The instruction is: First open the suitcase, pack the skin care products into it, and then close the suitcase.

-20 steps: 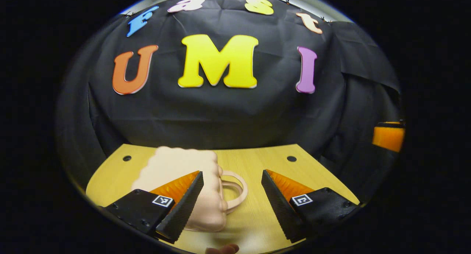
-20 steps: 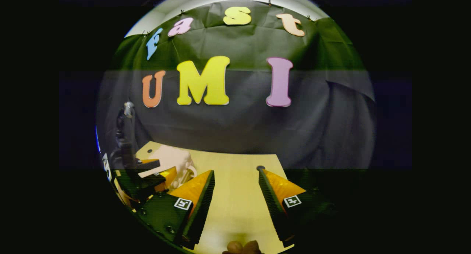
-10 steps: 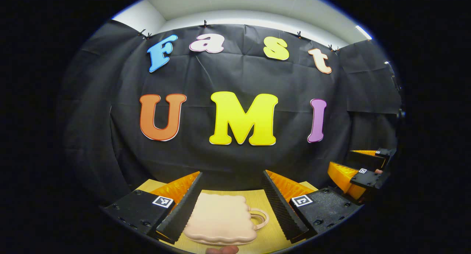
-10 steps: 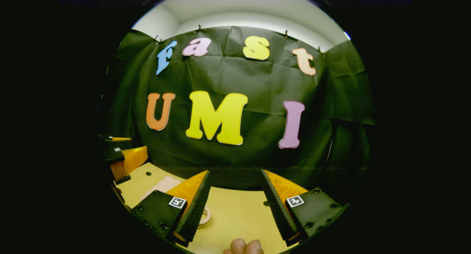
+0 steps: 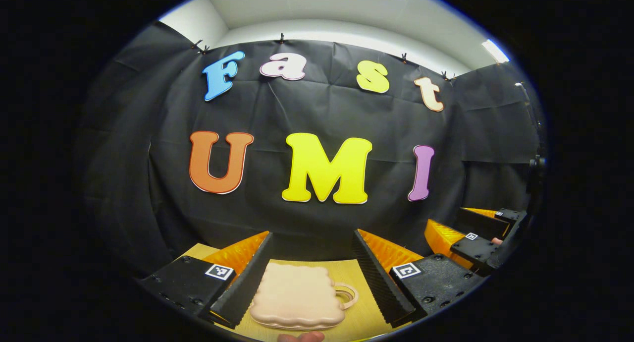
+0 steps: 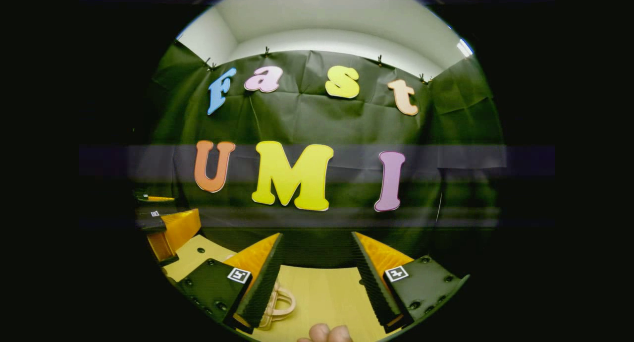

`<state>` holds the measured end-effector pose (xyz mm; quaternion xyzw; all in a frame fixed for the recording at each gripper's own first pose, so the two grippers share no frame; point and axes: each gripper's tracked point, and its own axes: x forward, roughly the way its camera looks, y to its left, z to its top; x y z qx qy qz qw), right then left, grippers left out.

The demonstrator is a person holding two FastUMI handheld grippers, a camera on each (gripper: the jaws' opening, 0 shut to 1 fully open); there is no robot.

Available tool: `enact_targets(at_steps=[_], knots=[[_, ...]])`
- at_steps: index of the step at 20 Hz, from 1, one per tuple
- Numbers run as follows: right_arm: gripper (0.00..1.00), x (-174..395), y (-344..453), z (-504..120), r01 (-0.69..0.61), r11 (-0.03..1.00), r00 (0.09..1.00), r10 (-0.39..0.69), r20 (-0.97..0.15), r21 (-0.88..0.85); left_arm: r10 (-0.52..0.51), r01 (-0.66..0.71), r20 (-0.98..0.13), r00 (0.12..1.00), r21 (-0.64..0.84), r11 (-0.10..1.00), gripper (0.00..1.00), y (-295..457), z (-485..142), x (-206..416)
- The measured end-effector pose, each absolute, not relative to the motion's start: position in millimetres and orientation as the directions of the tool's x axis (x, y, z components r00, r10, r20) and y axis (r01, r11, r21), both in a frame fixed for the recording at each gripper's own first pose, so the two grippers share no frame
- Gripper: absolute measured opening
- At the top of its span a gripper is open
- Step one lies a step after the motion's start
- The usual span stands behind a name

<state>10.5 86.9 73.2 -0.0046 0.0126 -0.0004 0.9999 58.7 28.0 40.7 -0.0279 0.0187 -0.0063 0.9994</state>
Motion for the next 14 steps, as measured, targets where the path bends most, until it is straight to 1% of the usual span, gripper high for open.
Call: enact_targets(at_steps=[6,14], knots=[[0.8,11,94,73,-0.002,1.0,1.0,0.001,-0.025,-0.019,0.006,-0.008,-0.035,0.999,-0.061,0.998,1.0,41,40,56],[0.8,15,111,69,-0.039,0.999,0.999,0.038,-0.037,-0.019,0.02,-0.023,-0.05,0.999,-0.059,0.998,1.0,48,35,55]])
